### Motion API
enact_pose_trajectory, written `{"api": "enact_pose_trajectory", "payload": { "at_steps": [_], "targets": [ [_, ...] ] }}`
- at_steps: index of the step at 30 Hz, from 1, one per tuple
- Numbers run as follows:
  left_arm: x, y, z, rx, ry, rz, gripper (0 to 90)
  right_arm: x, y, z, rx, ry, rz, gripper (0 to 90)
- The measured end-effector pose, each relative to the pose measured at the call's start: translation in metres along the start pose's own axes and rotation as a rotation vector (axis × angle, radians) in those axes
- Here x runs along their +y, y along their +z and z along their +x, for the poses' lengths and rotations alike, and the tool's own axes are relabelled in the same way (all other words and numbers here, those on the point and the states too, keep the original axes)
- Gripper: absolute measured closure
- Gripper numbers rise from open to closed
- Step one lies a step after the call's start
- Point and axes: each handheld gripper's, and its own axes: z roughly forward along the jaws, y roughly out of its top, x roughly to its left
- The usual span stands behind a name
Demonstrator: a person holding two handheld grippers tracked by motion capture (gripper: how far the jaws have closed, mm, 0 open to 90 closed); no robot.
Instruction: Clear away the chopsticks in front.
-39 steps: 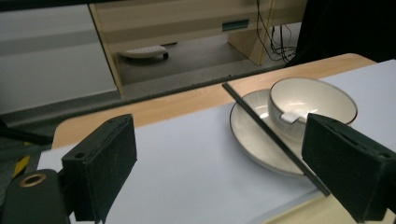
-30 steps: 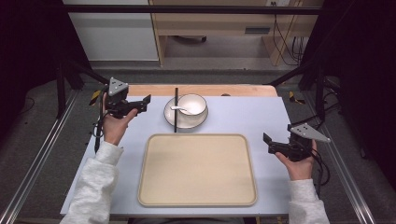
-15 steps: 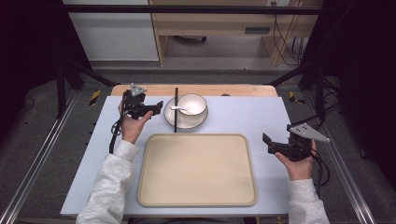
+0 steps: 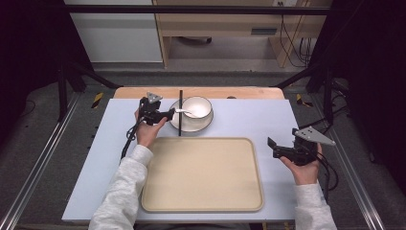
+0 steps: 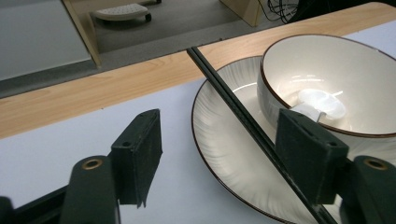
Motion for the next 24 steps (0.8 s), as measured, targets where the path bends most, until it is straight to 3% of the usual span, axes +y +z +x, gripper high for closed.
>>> {"api": "enact_pose_trajectory", "payload": {
  "at_steps": [11,15,24],
  "targets": [
    [-0.009,0.006,-0.002,0.000,0.009,0.052,32.1,0.000,0.000,0.000,-0.001,-0.002,-0.001,1.9],
    [-0.014,0.008,-0.010,-0.018,0.039,0.092,29.8,0.000,0.000,0.000,-0.002,-0.003,-0.002,2.0],
    [-0.015,0.014,-0.018,-0.037,0.032,0.065,42.9,0.000,0.000,-0.001,0.001,-0.003,-0.003,2.2]
  ]
}}
